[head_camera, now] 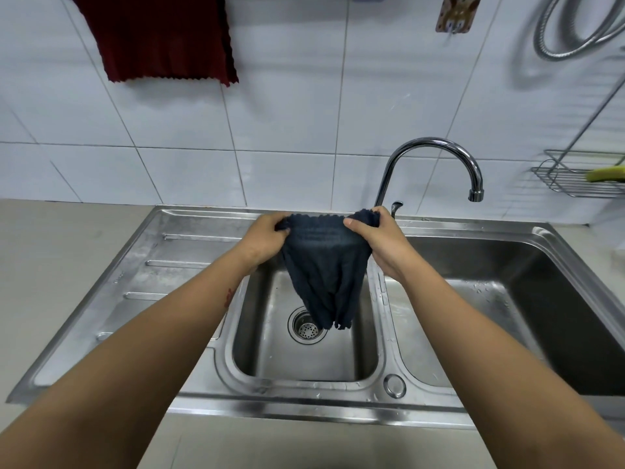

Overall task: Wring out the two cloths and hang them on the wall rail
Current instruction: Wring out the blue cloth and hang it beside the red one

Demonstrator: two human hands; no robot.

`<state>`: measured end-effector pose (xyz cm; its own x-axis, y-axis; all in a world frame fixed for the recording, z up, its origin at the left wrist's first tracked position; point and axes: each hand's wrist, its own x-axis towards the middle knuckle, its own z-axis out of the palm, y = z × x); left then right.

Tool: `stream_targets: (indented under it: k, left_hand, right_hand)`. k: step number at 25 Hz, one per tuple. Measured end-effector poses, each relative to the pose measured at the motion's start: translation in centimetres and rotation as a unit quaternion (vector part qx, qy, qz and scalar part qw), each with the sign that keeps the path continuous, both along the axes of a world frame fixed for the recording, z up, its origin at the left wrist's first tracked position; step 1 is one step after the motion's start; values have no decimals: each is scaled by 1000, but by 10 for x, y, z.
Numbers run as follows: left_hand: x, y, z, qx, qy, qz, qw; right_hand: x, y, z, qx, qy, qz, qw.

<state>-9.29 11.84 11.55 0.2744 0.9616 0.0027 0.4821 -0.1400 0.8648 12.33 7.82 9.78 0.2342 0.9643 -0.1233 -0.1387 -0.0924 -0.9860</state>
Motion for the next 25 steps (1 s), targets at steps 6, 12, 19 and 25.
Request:
stream_targets:
  k: [6, 12, 19, 25]
  left_hand:
    - [-8, 11, -2, 97, 111, 90, 985]
    - [-21, 18, -5, 138, 150, 154, 967]
    - [-30, 21, -1, 128, 104, 202, 965]
    - [-39, 20, -2, 127, 106, 200, 966]
  right_hand:
    - [14, -4, 0, -14, -162, -28, 986]
    - [26, -8, -3, -22, -267, -59, 962]
    - [31, -12, -5, -38, -377, -95, 921]
    - [30, -17, -5, -58, -324, -99, 939]
